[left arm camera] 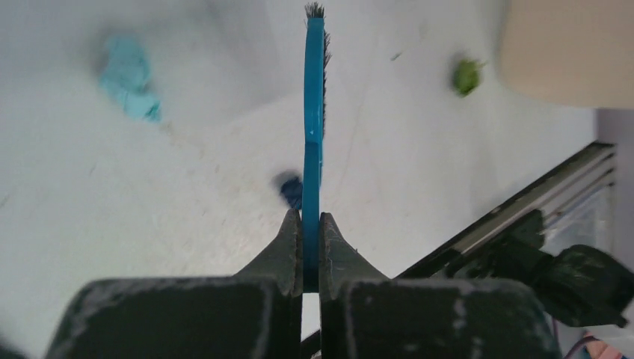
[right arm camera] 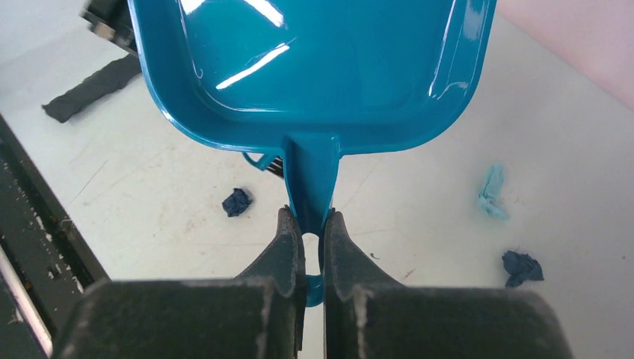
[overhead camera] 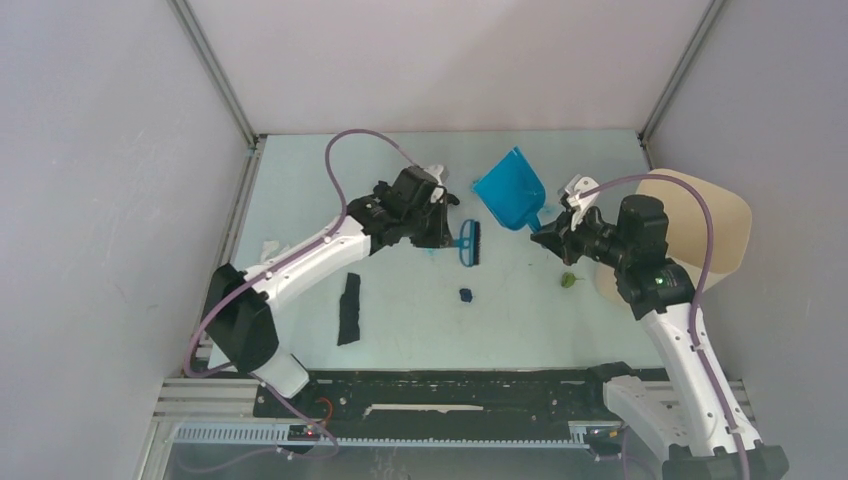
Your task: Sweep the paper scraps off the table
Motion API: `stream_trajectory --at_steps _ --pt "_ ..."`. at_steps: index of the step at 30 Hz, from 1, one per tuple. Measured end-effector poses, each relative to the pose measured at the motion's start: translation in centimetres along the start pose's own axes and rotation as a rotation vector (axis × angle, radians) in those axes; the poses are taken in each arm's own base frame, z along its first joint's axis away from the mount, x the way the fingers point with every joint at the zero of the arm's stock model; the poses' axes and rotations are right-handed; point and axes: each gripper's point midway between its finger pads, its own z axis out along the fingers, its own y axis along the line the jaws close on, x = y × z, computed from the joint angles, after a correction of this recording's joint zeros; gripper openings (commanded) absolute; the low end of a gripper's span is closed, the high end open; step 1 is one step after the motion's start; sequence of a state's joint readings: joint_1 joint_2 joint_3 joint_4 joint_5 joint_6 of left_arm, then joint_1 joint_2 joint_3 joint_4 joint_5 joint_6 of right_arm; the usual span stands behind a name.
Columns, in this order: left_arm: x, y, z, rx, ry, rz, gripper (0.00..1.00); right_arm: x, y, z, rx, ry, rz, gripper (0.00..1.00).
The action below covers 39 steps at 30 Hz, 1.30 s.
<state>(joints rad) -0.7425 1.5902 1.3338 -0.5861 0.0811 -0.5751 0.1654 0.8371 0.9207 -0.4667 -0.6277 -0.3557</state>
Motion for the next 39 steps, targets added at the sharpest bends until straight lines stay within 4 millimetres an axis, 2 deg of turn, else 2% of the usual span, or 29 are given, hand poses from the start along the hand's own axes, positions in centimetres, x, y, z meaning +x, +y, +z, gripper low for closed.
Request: stream_trajectory --at_steps 3,6,9,12,16,19,21,25,29,33,35,37,39 --pt "-2.9 -2.5 -0.5 0.095 -0.107 -0.001 0.0 0.4 -1.2 0.1 0.039 0.011 0.026 0.0" --pt "-5.6 -5.0 1.1 0.193 -0.182 -0.064 0.0 0.8 -2.4 0.0 0.081 0.014 0.048 0.0" --pt "-8.4 -6.9 4.6 0.252 -0.233 -0.14 0.0 1.5 -3.4 -0.1 0.113 0.015 0.063 0.0" --pt "-10.3 -8.0 8.0 0.293 -0.266 -0.204 0.0 2.3 -3.9 -0.3 0.125 0.02 0.087 0.0" --pt "-14.0 -10.9 13.6 0.407 -0.313 -0.291 0.0 2.1 -3.8 -0.4 0.108 0.005 0.088 0.0" --pt "-16.2 -12.6 17.4 0.471 -0.338 -0.338 0.0 1.9 -3.5 -0.3 0.083 -0.006 0.086 0.0" --pt "-16.9 -13.7 19.8 0.504 -0.345 -0.369 0.0 1.8 -3.3 -0.3 0.074 -0.01 0.084 0.0" --pt "-16.7 -15.4 23.1 0.536 -0.333 -0.44 0.0 1.8 -3.6 -0.5 0.072 -0.015 0.092 0.0" --pt "-14.4 -15.8 24.8 0.492 -0.279 -0.518 0.0 2.0 -4.1 -0.7 0.083 -0.015 0.101 0.0" --pt "-12.2 -16.0 25.7 0.456 -0.211 -0.558 0.0 2.4 -4.2 -0.4 0.075 -0.005 0.106 0.0" --pt "-10.5 -15.6 26.4 0.435 -0.175 -0.568 0.0 2.6 -4.2 -0.1 0.068 0.002 0.11 0.0" --pt "-8.3 -14.3 27.2 0.382 -0.131 -0.579 0.0 2.8 -4.2 0.0 0.065 0.008 0.115 0.0" --pt "-6.9 -13.2 27.7 0.355 -0.11 -0.6 0.0 2.9 -4.2 0.1 0.06 0.011 0.12 0.0"
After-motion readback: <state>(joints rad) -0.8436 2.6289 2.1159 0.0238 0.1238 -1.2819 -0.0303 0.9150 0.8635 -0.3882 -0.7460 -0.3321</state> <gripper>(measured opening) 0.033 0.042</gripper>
